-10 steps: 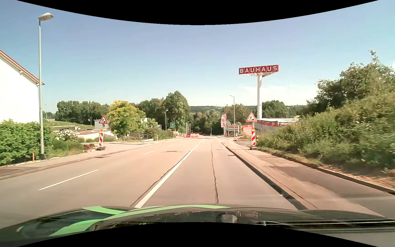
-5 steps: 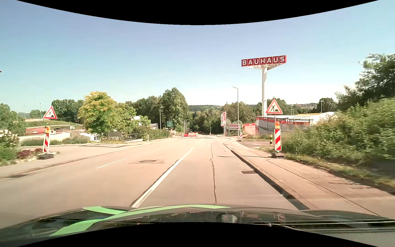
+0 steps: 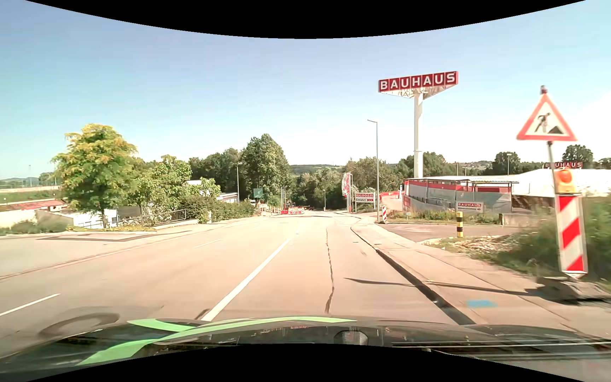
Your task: Follow the waypoints while adhering to traffic rules and regulations
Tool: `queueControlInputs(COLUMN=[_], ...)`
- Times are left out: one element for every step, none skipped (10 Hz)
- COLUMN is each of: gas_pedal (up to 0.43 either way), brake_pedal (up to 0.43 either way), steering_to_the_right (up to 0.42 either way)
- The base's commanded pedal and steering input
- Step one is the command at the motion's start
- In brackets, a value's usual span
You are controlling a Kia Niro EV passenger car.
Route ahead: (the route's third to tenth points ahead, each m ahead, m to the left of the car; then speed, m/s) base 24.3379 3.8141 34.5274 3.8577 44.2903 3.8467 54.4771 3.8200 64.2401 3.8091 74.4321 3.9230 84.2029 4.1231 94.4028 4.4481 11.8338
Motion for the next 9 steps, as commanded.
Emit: queueControlInputs(gas_pedal=[0.0,0.0,0.0,0.0,0.0,0.0,0.0,0.0,0.0], brake_pedal=[0.091,0.098,0.091,0.091,0.098,0.091,0.098,0.098,0.11], steering_to_the_right=[-0.002,-0.002,-0.002,-0.002,-0.002,-0.002,-0.002,-0.002,-0.002])
